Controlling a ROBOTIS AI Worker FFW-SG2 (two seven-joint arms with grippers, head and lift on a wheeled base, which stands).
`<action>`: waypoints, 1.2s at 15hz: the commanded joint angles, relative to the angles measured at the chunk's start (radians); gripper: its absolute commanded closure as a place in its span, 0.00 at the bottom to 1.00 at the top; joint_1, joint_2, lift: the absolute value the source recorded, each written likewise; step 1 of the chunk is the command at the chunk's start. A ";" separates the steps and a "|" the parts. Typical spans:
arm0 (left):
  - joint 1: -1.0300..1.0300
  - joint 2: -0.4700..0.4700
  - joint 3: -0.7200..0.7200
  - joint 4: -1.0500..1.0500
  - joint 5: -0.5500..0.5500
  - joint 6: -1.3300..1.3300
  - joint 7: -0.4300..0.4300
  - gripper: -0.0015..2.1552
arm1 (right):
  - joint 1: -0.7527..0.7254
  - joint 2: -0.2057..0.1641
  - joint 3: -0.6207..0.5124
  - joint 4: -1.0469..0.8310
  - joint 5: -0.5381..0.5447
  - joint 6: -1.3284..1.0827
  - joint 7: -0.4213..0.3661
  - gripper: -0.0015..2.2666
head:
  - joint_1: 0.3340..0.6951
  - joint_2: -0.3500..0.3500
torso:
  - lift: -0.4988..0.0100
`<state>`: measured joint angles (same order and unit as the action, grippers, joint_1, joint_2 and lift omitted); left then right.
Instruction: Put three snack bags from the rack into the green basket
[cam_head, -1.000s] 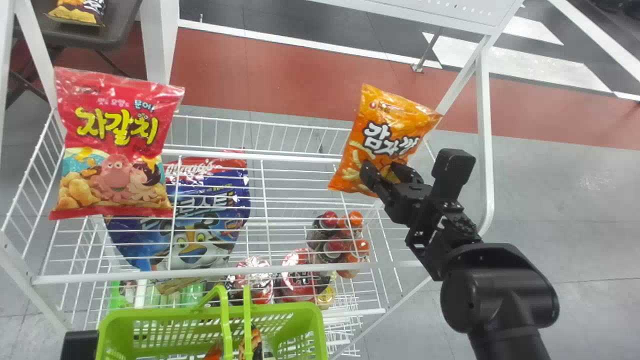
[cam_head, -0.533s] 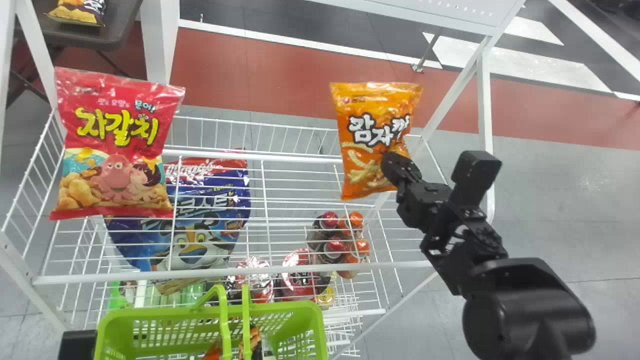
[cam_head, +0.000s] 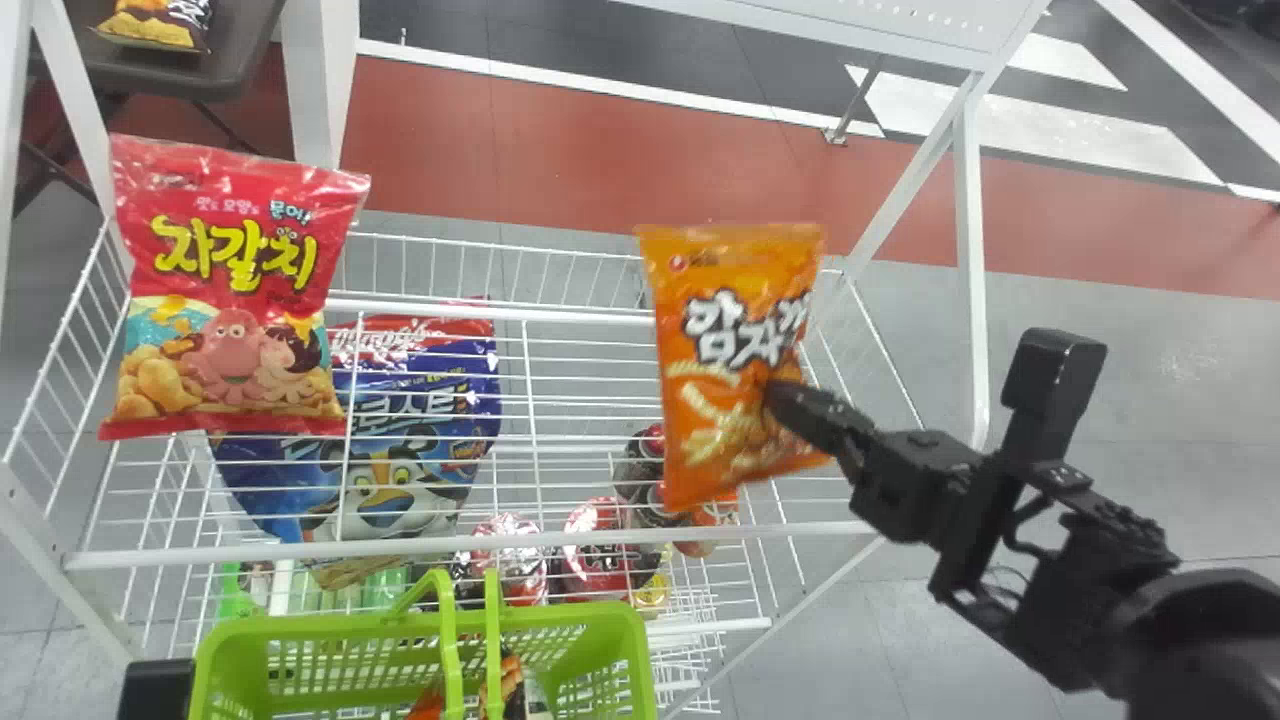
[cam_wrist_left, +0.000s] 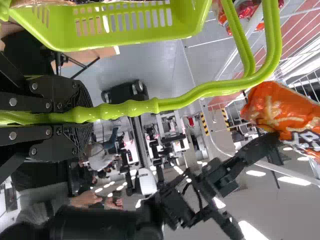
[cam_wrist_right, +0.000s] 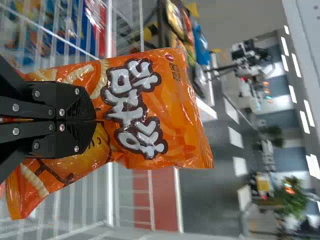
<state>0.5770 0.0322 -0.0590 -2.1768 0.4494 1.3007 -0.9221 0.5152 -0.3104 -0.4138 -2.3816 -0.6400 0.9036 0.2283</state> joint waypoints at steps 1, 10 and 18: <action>0.006 -0.006 -0.002 -0.001 0.000 -0.004 0.000 0.96 | 0.040 0.007 -0.040 -0.074 -0.078 0.219 0.022 0.99 | 1.00 0.00 | 0.98; 0.006 -0.012 -0.022 0.002 -0.003 -0.010 0.005 0.96 | 0.167 0.005 0.073 -0.050 -0.147 0.482 0.079 0.99 | 1.00 0.00 | 0.98; 0.012 -0.012 -0.027 -0.014 -0.005 -0.010 0.003 0.96 | 0.031 -0.007 0.391 0.231 -0.046 0.409 0.039 0.99 | 1.00 0.00 | 0.98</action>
<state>0.5886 0.0199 -0.0842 -2.1861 0.4448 1.2909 -0.9188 0.5809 -0.3162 -0.0801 -2.1942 -0.7204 1.3177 0.2756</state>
